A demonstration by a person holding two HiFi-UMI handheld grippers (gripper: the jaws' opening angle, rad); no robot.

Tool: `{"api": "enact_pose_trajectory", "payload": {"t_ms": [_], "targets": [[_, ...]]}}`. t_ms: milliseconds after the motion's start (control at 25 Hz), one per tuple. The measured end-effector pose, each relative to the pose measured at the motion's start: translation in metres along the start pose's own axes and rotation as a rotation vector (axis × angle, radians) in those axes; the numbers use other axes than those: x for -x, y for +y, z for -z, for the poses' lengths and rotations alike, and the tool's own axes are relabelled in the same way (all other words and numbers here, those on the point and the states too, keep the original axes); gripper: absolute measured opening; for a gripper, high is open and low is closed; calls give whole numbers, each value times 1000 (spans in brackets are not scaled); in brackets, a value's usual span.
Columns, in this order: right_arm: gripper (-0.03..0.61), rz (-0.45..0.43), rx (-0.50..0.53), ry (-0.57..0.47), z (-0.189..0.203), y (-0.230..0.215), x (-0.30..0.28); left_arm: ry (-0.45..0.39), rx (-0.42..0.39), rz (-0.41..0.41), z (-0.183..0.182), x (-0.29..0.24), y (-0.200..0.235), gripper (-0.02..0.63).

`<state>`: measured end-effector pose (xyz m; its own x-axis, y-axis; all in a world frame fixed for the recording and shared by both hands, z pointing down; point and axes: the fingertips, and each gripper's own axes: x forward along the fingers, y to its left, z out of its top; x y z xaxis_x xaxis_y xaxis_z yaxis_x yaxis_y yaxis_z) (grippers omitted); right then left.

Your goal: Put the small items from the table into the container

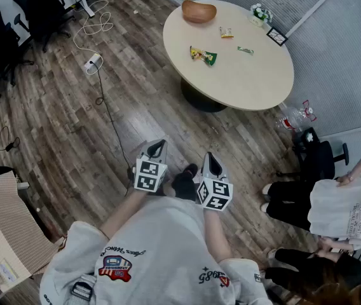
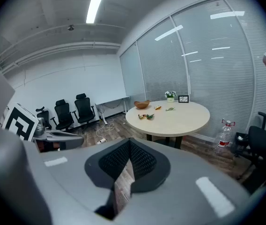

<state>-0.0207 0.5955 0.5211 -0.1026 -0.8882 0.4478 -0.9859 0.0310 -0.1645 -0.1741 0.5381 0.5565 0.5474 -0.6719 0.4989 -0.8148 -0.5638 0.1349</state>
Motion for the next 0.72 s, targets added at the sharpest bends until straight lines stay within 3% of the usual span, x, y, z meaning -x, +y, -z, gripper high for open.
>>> {"api": "enact_pose_trajectory", "payload": {"t_ms": [440,720], "targets": [[2,-13,-36,-28,-4,6,-8,1,2,3,0,-8,11,7],[2,-25,-65,-17,-19,-15,-46,18,10,18,-31,-49,22,7]]}}
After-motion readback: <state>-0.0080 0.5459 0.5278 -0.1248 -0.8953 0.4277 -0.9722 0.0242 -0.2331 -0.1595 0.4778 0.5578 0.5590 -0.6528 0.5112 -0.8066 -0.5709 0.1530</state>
